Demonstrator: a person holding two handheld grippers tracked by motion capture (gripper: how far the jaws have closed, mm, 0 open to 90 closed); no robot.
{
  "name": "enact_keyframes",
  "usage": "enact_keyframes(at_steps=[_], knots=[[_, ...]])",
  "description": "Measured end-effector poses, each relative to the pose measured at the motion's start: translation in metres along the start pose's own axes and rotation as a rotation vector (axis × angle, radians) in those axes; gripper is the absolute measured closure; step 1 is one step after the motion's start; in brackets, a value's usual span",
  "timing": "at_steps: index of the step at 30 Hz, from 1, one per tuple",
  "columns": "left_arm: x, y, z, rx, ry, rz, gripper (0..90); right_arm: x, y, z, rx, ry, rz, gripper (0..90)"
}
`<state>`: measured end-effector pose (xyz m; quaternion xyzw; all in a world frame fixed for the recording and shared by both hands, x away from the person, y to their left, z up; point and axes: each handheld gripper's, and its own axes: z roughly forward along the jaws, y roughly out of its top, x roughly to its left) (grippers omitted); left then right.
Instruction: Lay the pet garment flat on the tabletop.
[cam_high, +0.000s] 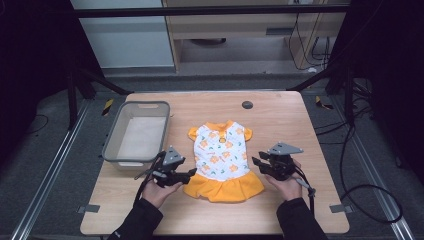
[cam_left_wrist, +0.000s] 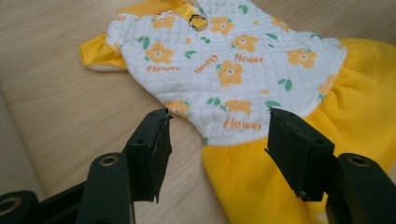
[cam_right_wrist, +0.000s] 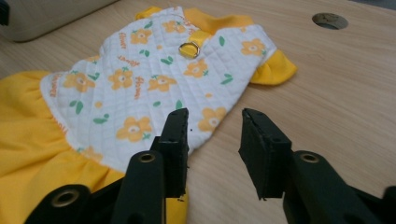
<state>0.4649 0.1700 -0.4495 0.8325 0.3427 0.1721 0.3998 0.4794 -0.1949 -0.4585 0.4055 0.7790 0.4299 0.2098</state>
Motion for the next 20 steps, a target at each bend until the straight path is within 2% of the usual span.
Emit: enact_keyframes(at_steps=[2,4,5,6,7,10,12,14,17,20], knots=[[0.0,-0.011,-0.008,-0.01,-0.012,-0.007,37.7,-0.003,-0.006,-0.009,0.0,-0.006,0.026,54.3],[0.002,-0.02,-0.013,-0.004,-0.016,-0.021,36.4,-0.006,-0.013,-0.017,0.004,-0.012,0.045,51.1],[0.002,-0.02,-0.013,-0.004,-0.016,-0.021,35.5,-0.006,-0.013,-0.017,0.004,-0.012,0.045,51.1],[0.004,-0.029,-0.019,0.002,-0.004,-0.032,34.6,-0.009,-0.019,-0.024,0.004,-0.024,0.057,45.5],[0.004,-0.029,-0.019,0.002,-0.004,-0.032,33.3,-0.01,-0.022,-0.027,0.004,-0.034,0.059,42.5],[0.007,-0.042,-0.029,-0.004,-0.001,-0.055,32.3,-0.013,-0.03,-0.035,-0.018,-0.062,0.073,32.8],[0.008,-0.046,-0.031,-0.002,-0.002,-0.061,31.9,-0.014,-0.033,-0.038,-0.027,-0.072,0.084,29.4],[0.008,-0.052,-0.036,0.001,0.001,-0.058,30.7,-0.017,-0.045,-0.041,-0.025,-0.091,0.12,25.2],[0.01,-0.059,-0.046,-0.006,0.016,-0.062,29.7,-0.019,-0.053,-0.043,-0.015,-0.107,0.127,22.4],[0.013,-0.066,-0.054,-0.016,0.029,-0.084,29.2,-0.021,-0.057,-0.046,-0.021,-0.115,0.138,20.5]])
